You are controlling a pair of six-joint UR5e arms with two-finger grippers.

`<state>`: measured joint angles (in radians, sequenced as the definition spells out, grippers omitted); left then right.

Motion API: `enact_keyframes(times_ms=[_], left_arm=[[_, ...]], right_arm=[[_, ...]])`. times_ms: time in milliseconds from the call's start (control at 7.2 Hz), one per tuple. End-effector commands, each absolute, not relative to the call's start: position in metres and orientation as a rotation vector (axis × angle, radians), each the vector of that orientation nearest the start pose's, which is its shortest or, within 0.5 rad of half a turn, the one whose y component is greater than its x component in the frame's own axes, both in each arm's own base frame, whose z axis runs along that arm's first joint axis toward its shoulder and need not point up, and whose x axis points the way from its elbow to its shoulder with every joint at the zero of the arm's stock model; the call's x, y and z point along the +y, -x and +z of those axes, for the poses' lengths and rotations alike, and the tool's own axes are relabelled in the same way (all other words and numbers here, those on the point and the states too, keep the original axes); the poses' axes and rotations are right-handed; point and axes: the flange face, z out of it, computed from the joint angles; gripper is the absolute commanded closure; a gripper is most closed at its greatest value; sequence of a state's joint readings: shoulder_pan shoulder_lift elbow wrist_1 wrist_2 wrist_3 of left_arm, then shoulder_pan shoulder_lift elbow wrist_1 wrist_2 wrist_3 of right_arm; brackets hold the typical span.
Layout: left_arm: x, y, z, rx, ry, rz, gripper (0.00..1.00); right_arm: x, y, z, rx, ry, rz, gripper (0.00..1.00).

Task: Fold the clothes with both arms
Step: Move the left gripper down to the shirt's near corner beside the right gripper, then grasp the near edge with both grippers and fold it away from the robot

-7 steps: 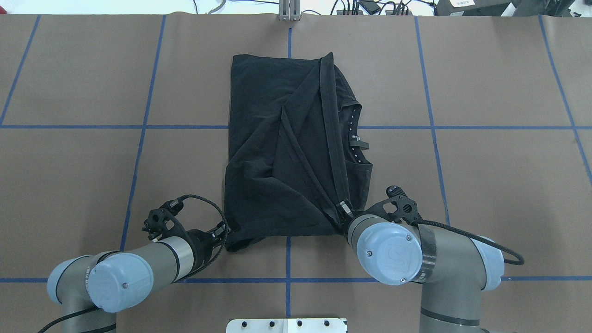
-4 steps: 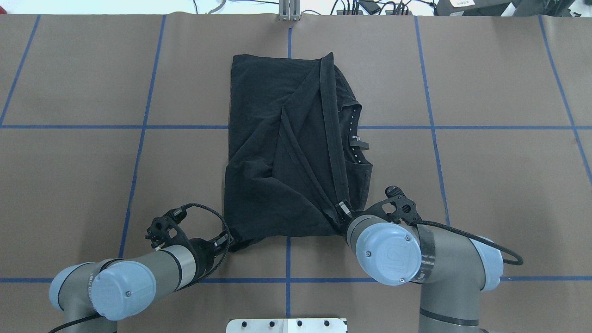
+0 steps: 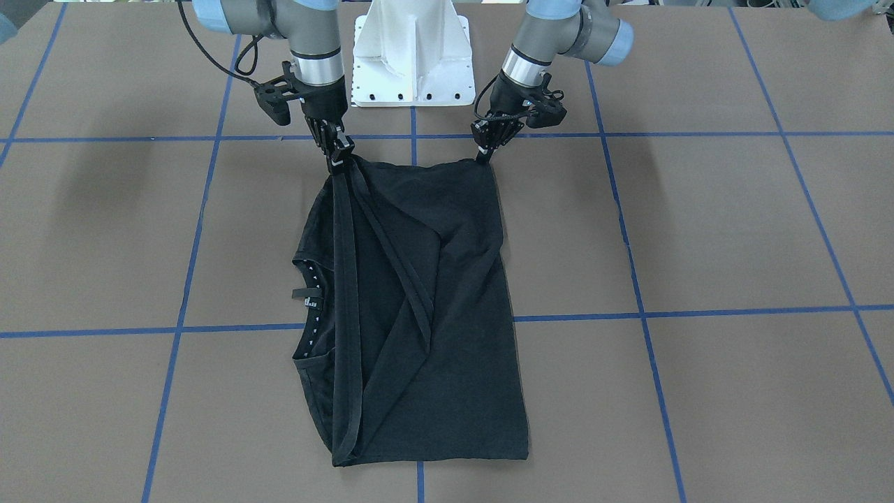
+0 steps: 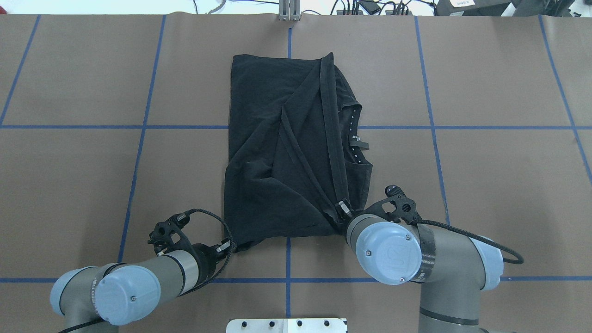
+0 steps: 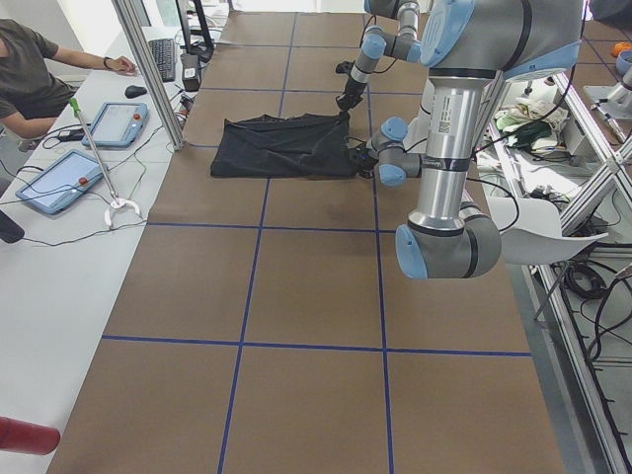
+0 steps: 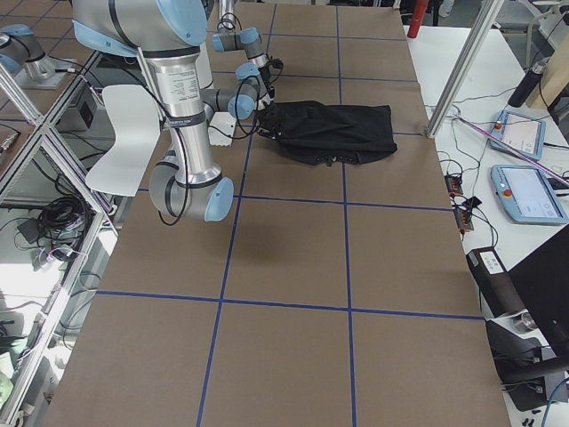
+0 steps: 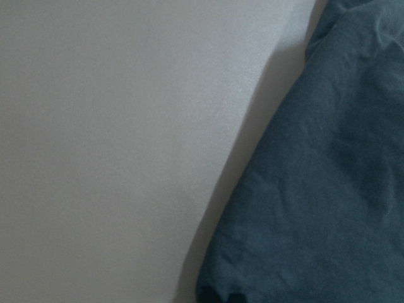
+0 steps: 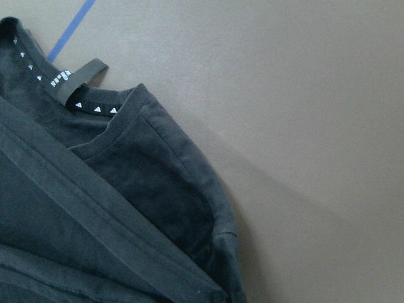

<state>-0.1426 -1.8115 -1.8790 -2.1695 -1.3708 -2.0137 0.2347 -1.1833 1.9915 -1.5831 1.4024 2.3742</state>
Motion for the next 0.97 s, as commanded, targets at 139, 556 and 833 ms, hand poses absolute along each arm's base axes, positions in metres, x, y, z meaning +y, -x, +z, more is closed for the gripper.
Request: enact_keyframes(times_ms=[139, 556, 833], left_arm=[[-0.221, -0.504, 0.279, 1.221, 0.112, -0.550, 1.00], [-0.208, -0.441, 0.215, 1.303, 0.222, -0.474, 1.00], [-0.286, -0.394, 0.195, 1.358, 0.169, -0.511, 1.00]], right_arm=[[-0.275, 0.503, 0.263, -0.869, 0.098, 1.039, 1.00], [-0.241, 0.424, 0.259, -0.921, 0.147, 1.017, 1.00], [-0.269, 0.383, 0.229, -0.934, 0.225, 1.034, 1.00]])
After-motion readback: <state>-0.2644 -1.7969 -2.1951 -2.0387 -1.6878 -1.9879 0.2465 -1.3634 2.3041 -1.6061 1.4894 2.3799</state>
